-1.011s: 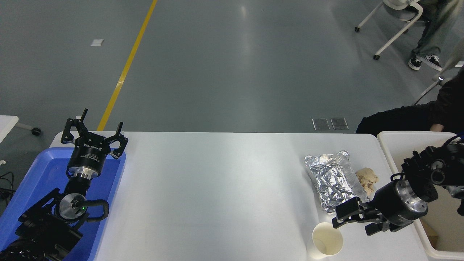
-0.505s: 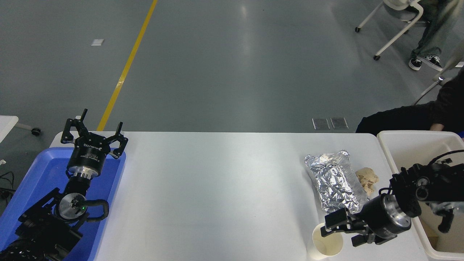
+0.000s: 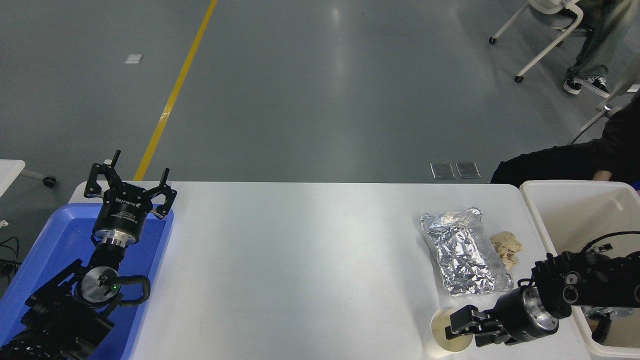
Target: Pick up paper cup place in dustbin
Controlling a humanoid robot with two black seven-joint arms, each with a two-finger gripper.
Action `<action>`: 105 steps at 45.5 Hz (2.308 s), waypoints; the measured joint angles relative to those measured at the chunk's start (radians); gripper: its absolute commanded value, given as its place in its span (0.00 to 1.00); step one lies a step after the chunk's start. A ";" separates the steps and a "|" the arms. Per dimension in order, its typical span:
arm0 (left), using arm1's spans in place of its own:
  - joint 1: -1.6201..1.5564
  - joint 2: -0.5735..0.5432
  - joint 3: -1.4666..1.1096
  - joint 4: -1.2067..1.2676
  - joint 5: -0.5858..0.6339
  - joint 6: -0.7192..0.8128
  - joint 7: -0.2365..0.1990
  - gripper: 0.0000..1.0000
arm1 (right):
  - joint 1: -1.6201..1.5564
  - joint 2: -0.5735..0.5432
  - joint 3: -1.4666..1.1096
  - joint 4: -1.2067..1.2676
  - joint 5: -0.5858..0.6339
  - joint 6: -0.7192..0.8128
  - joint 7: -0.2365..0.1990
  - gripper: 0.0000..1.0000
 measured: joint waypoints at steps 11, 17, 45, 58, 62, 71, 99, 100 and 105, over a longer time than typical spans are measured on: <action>0.000 0.000 0.001 0.000 0.000 0.000 0.000 1.00 | 0.009 -0.017 0.005 -0.003 -0.014 0.002 0.006 0.00; 0.000 0.000 0.001 0.000 0.000 0.000 0.000 1.00 | 0.025 -0.037 0.000 0.003 -0.018 0.005 0.008 0.00; -0.002 0.000 0.002 0.000 0.000 -0.002 0.001 1.00 | 0.936 -0.032 -0.616 0.280 0.080 0.124 0.056 0.00; -0.001 0.000 0.003 0.000 0.000 -0.002 0.001 1.00 | 1.307 0.171 -0.779 0.355 0.239 0.197 0.091 0.00; -0.002 0.000 0.003 0.000 0.000 -0.002 0.001 1.00 | 1.386 0.212 -0.794 0.365 0.269 0.228 0.096 0.00; -0.002 0.000 0.004 0.000 0.000 -0.002 0.001 1.00 | 1.467 0.246 -0.808 0.373 0.294 0.262 0.100 0.00; -0.002 0.000 0.003 0.000 0.000 -0.001 0.000 1.00 | 1.062 -0.125 -0.872 -0.141 -0.033 0.137 0.103 0.00; -0.002 0.000 0.003 0.000 0.000 -0.001 0.000 1.00 | 1.023 -0.136 -0.863 -0.176 -0.038 0.122 0.105 0.00; -0.002 0.000 0.003 -0.001 0.000 -0.001 0.000 1.00 | 0.759 -0.186 -0.763 -0.377 -0.046 0.032 0.111 0.00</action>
